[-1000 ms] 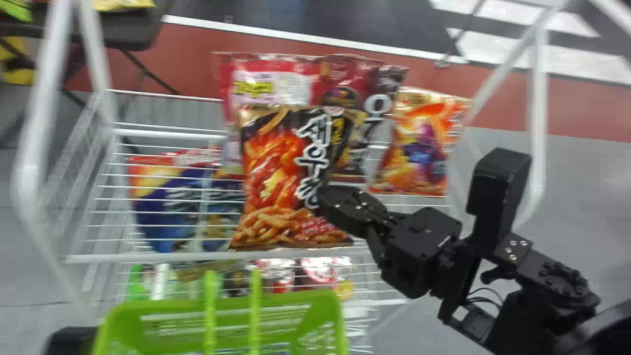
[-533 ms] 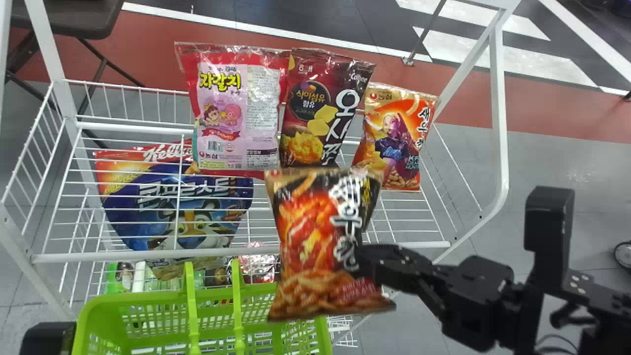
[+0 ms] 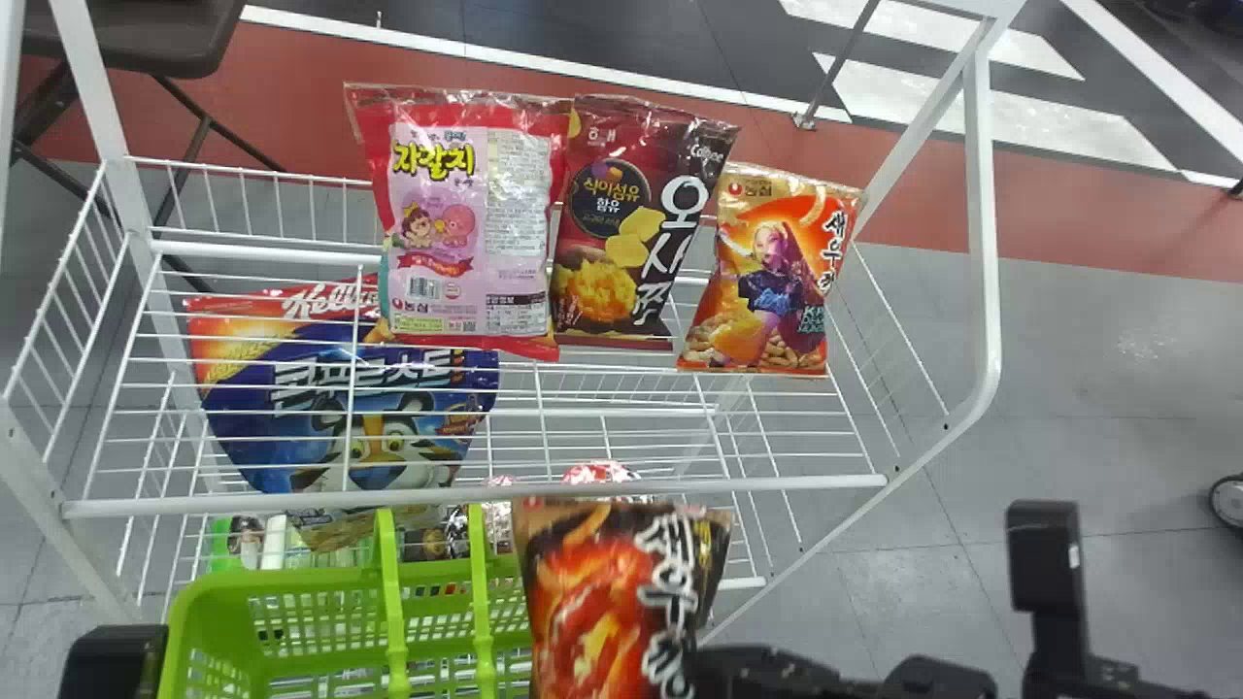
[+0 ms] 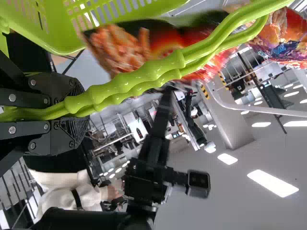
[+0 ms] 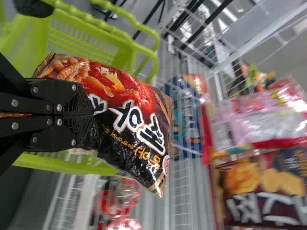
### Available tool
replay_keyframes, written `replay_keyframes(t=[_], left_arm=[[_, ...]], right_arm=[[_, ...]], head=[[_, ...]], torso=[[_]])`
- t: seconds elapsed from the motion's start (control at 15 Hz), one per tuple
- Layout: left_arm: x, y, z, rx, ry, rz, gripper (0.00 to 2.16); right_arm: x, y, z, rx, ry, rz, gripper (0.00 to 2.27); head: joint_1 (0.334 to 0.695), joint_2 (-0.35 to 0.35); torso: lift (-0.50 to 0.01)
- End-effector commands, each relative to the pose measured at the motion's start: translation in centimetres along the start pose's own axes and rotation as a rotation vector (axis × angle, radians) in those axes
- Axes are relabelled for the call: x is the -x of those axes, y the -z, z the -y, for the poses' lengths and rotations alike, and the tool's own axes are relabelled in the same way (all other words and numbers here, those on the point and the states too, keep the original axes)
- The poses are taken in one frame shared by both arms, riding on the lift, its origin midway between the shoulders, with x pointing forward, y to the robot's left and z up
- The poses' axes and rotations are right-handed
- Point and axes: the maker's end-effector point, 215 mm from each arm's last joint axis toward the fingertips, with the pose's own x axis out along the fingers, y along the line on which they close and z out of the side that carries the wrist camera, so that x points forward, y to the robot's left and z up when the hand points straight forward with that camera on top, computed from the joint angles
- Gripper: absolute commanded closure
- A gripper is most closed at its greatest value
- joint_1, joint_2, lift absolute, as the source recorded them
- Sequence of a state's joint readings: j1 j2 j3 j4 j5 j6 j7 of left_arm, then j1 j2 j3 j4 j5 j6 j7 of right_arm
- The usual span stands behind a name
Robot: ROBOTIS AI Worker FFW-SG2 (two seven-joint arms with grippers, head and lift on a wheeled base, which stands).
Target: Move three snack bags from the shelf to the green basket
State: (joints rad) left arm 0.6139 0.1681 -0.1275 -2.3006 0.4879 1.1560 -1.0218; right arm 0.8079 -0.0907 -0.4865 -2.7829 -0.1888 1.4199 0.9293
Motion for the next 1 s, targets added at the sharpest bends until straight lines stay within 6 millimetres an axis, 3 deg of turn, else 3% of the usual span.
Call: replay_keyframes(t=[0.0,0.13,0.27,0.6,0.67,0.73,0.8,0.93], left_arm=[[0.1,0.1,0.0,0.001,0.000,-0.004,1.70],[0.0,0.2,0.2,-0.002,0.003,-0.004,1.70],[-0.1,0.4,0.5,0.002,0.008,-0.004,1.70],[-0.3,1.1,1.5,-0.011,0.009,0.000,1.70],[-0.3,1.1,1.7,-0.016,0.008,0.001,1.70],[-0.3,1.2,1.8,-0.015,0.009,0.000,1.70],[-0.3,1.3,1.8,-0.016,0.008,0.000,1.70],[-0.2,1.4,1.8,-0.016,0.008,0.001,1.70]], right_arm=[[-1.8,3.6,-0.9,-0.028,-0.043,-0.102,2.24],[-4.2,5.2,-3.1,-0.026,-0.108,-0.143,2.24],[-6.0,5.3,-5.1,0.015,-0.159,-0.138,2.24],[-11.7,6.7,-6.8,0.084,-0.180,-0.191,2.24],[-12.6,7.1,-6.7,0.093,-0.170,-0.206,2.01],[-13.0,6.9,-6.4,0.111,-0.162,-0.197,1.30],[-13.2,6.4,-5.8,0.140,-0.146,-0.178,0.11],[-12.7,5.3,-3.8,0.187,-0.077,-0.139,0.00]], head=[[0.695,-0.350],[0.695,-0.350],[0.695,-0.350],[0.695,-0.350],[0.695,-0.350],[0.695,-0.350],[0.695,-0.350],[0.695,-0.350]], torso=[[-0.047],[-0.047],[-0.047],[-0.047],[-0.047],[-0.047],[-0.047],[-0.047]])
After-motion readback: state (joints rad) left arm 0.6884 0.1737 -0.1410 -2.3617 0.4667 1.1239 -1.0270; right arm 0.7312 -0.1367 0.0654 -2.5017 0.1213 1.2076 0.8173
